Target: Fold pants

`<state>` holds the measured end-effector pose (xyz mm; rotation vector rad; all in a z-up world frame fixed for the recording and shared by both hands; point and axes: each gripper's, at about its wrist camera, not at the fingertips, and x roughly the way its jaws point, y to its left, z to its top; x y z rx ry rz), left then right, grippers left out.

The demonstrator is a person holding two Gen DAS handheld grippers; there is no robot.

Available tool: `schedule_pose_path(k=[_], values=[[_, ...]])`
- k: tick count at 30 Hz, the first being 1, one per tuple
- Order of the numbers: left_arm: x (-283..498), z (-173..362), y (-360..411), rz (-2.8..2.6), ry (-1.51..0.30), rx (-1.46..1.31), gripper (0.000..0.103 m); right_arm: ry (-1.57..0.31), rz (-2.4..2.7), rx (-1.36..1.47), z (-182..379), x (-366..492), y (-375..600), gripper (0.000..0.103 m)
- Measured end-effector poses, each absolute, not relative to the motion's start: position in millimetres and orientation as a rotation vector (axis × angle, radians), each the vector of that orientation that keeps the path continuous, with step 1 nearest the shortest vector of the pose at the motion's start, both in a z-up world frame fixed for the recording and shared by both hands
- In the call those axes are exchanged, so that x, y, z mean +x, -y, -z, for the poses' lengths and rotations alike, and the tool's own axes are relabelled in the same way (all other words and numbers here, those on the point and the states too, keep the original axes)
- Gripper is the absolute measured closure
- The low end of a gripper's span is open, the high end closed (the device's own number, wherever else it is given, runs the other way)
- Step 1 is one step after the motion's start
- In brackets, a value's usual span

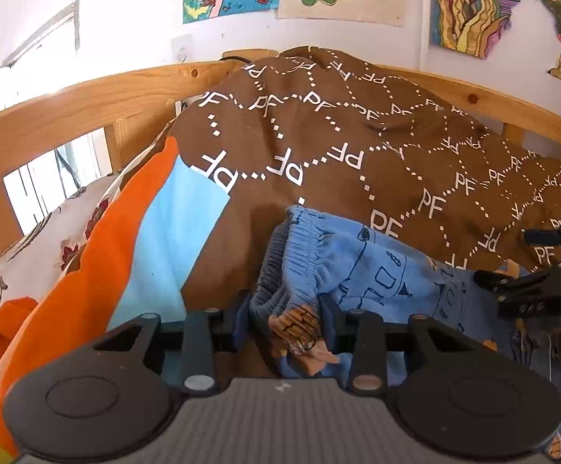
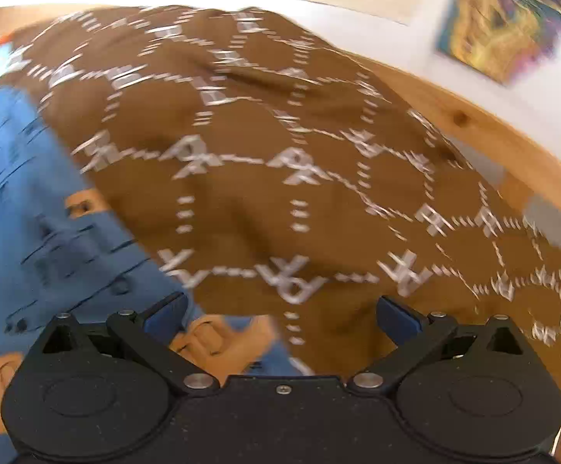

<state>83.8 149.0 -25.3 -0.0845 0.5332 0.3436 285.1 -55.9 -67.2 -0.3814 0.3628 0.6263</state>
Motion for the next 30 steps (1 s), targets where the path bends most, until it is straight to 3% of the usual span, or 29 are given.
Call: schedule_pose_path(k=[2, 6, 11, 15, 20, 30], values=[[86, 25, -149, -0.352, -0.537, -0.086, 0.061, -0.393, -0.622, -0.312, 61, 288, 63, 0.001], [90, 26, -148, -0.367, -0.538, -0.086, 0.06, -0.261, -0.652, -0.385, 47, 256, 51, 0.001], [92, 26, -147, -0.371, -0.543, -0.083, 0.059, -0.323, -0.69, -0.507, 67, 261, 20, 0.001], [93, 26, -143, -0.363, -0.55, -0.054, 0.055, -0.301, -0.665, -0.428, 51, 260, 40, 0.001], [91, 22, -134, -0.338, -0.547, -0.082, 0.023, -0.26, -0.69, -0.48, 33, 230, 76, 0.001], [84, 25, -127, -0.359, -0.546, -0.063, 0.015, -0.41, -0.698, -0.385, 39, 150, 137, 0.001]])
